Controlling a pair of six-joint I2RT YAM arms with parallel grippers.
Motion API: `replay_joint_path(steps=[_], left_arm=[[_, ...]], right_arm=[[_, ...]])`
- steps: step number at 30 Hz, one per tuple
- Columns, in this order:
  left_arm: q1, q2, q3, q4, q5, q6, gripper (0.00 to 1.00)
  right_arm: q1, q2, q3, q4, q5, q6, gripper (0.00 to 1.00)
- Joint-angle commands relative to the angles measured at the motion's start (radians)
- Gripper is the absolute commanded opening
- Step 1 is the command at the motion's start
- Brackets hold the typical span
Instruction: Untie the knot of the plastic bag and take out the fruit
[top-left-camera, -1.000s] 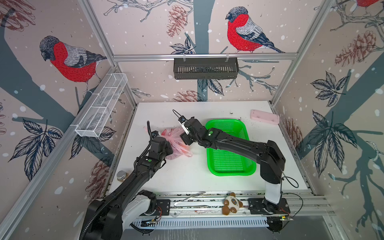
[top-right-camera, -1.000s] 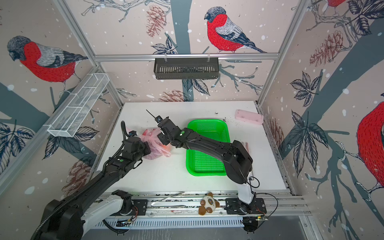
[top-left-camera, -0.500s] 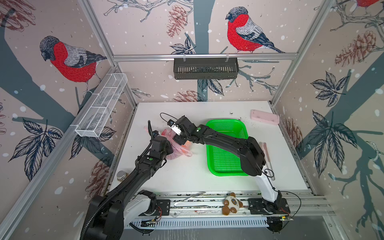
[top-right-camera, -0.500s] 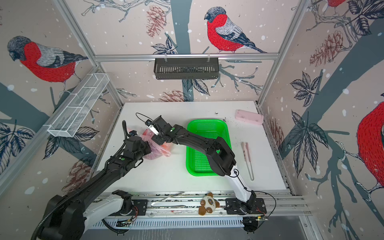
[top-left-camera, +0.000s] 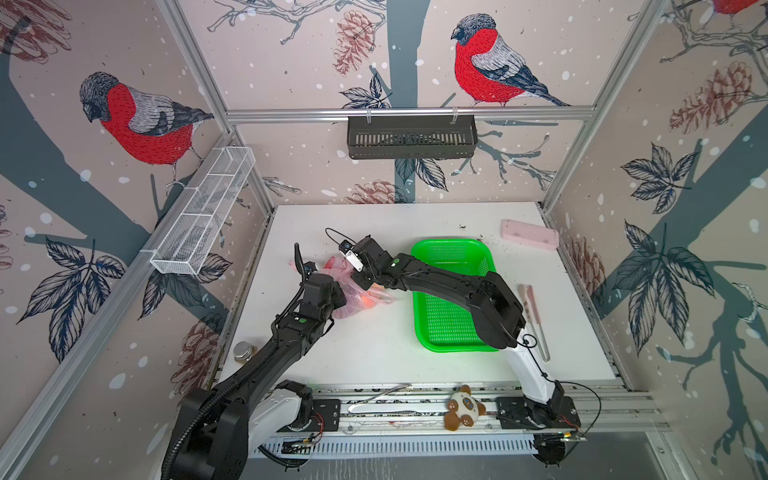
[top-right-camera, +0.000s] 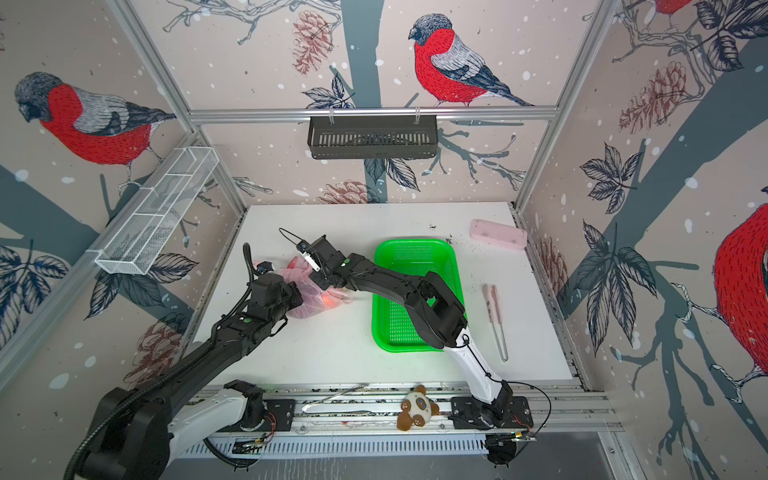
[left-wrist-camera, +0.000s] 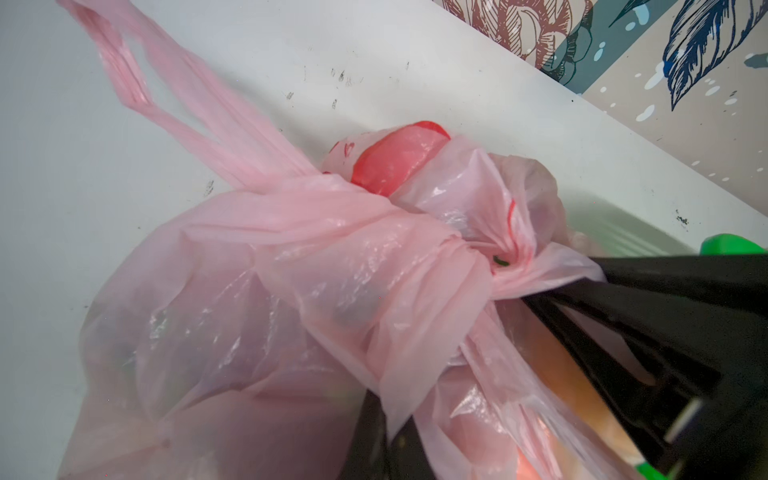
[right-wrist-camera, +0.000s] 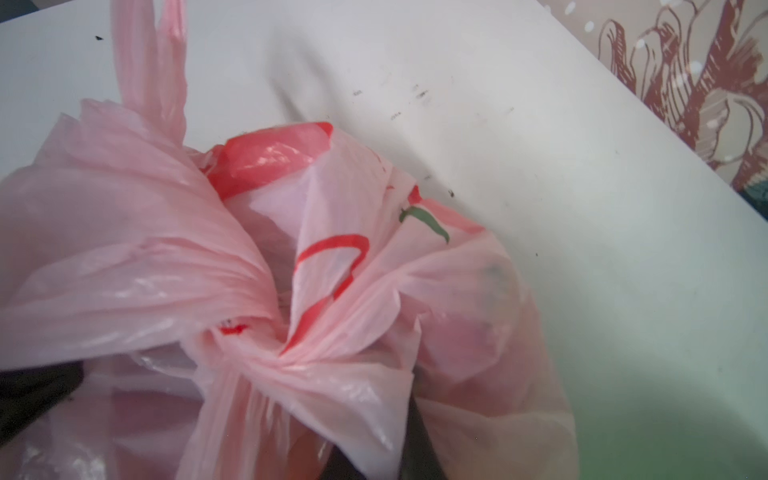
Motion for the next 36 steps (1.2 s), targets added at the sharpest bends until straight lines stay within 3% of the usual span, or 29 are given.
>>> replay_joint_path(steps=[1, 5, 11, 14, 18, 22, 27, 31, 36], left_arm=[[0.002, -0.004, -0.014, 0.052, -0.055, -0.058, 0.0], [0.002, -0.03, -0.048, 0.07, -0.097, -0.112, 0.0], [0.002, -0.095, -0.084, 0.069, -0.156, -0.172, 0.0], [0.003, -0.116, -0.09, 0.074, -0.159, -0.174, 0.0], [0.002, -0.129, -0.079, 0.061, -0.132, -0.16, 0.04], [0.002, -0.142, -0.065, 0.045, -0.086, -0.144, 0.23], [0.002, -0.174, -0.051, 0.009, -0.044, -0.137, 0.4], [0.002, -0.201, -0.053, -0.002, -0.03, -0.131, 0.43], [0.002, -0.215, -0.057, -0.017, -0.028, -0.131, 0.44]], right_arm=[[-0.015, -0.111, -0.115, 0.126, 0.036, 0.124, 0.07], [-0.056, -0.258, -0.31, 0.236, 0.01, 0.242, 0.06], [-0.137, -0.374, -0.461, 0.277, -0.043, 0.372, 0.07], [-0.148, -0.391, -0.478, 0.267, -0.039, 0.376, 0.14], [-0.122, -0.397, -0.463, 0.22, -0.001, 0.334, 0.38], [-0.05, -0.403, -0.44, 0.169, 0.1, 0.244, 0.63], [0.044, -0.388, -0.405, 0.121, 0.236, 0.131, 0.71], [0.107, -0.347, -0.373, 0.107, 0.373, 0.045, 0.76], [0.146, -0.257, -0.289, 0.076, 0.456, -0.041, 0.79]])
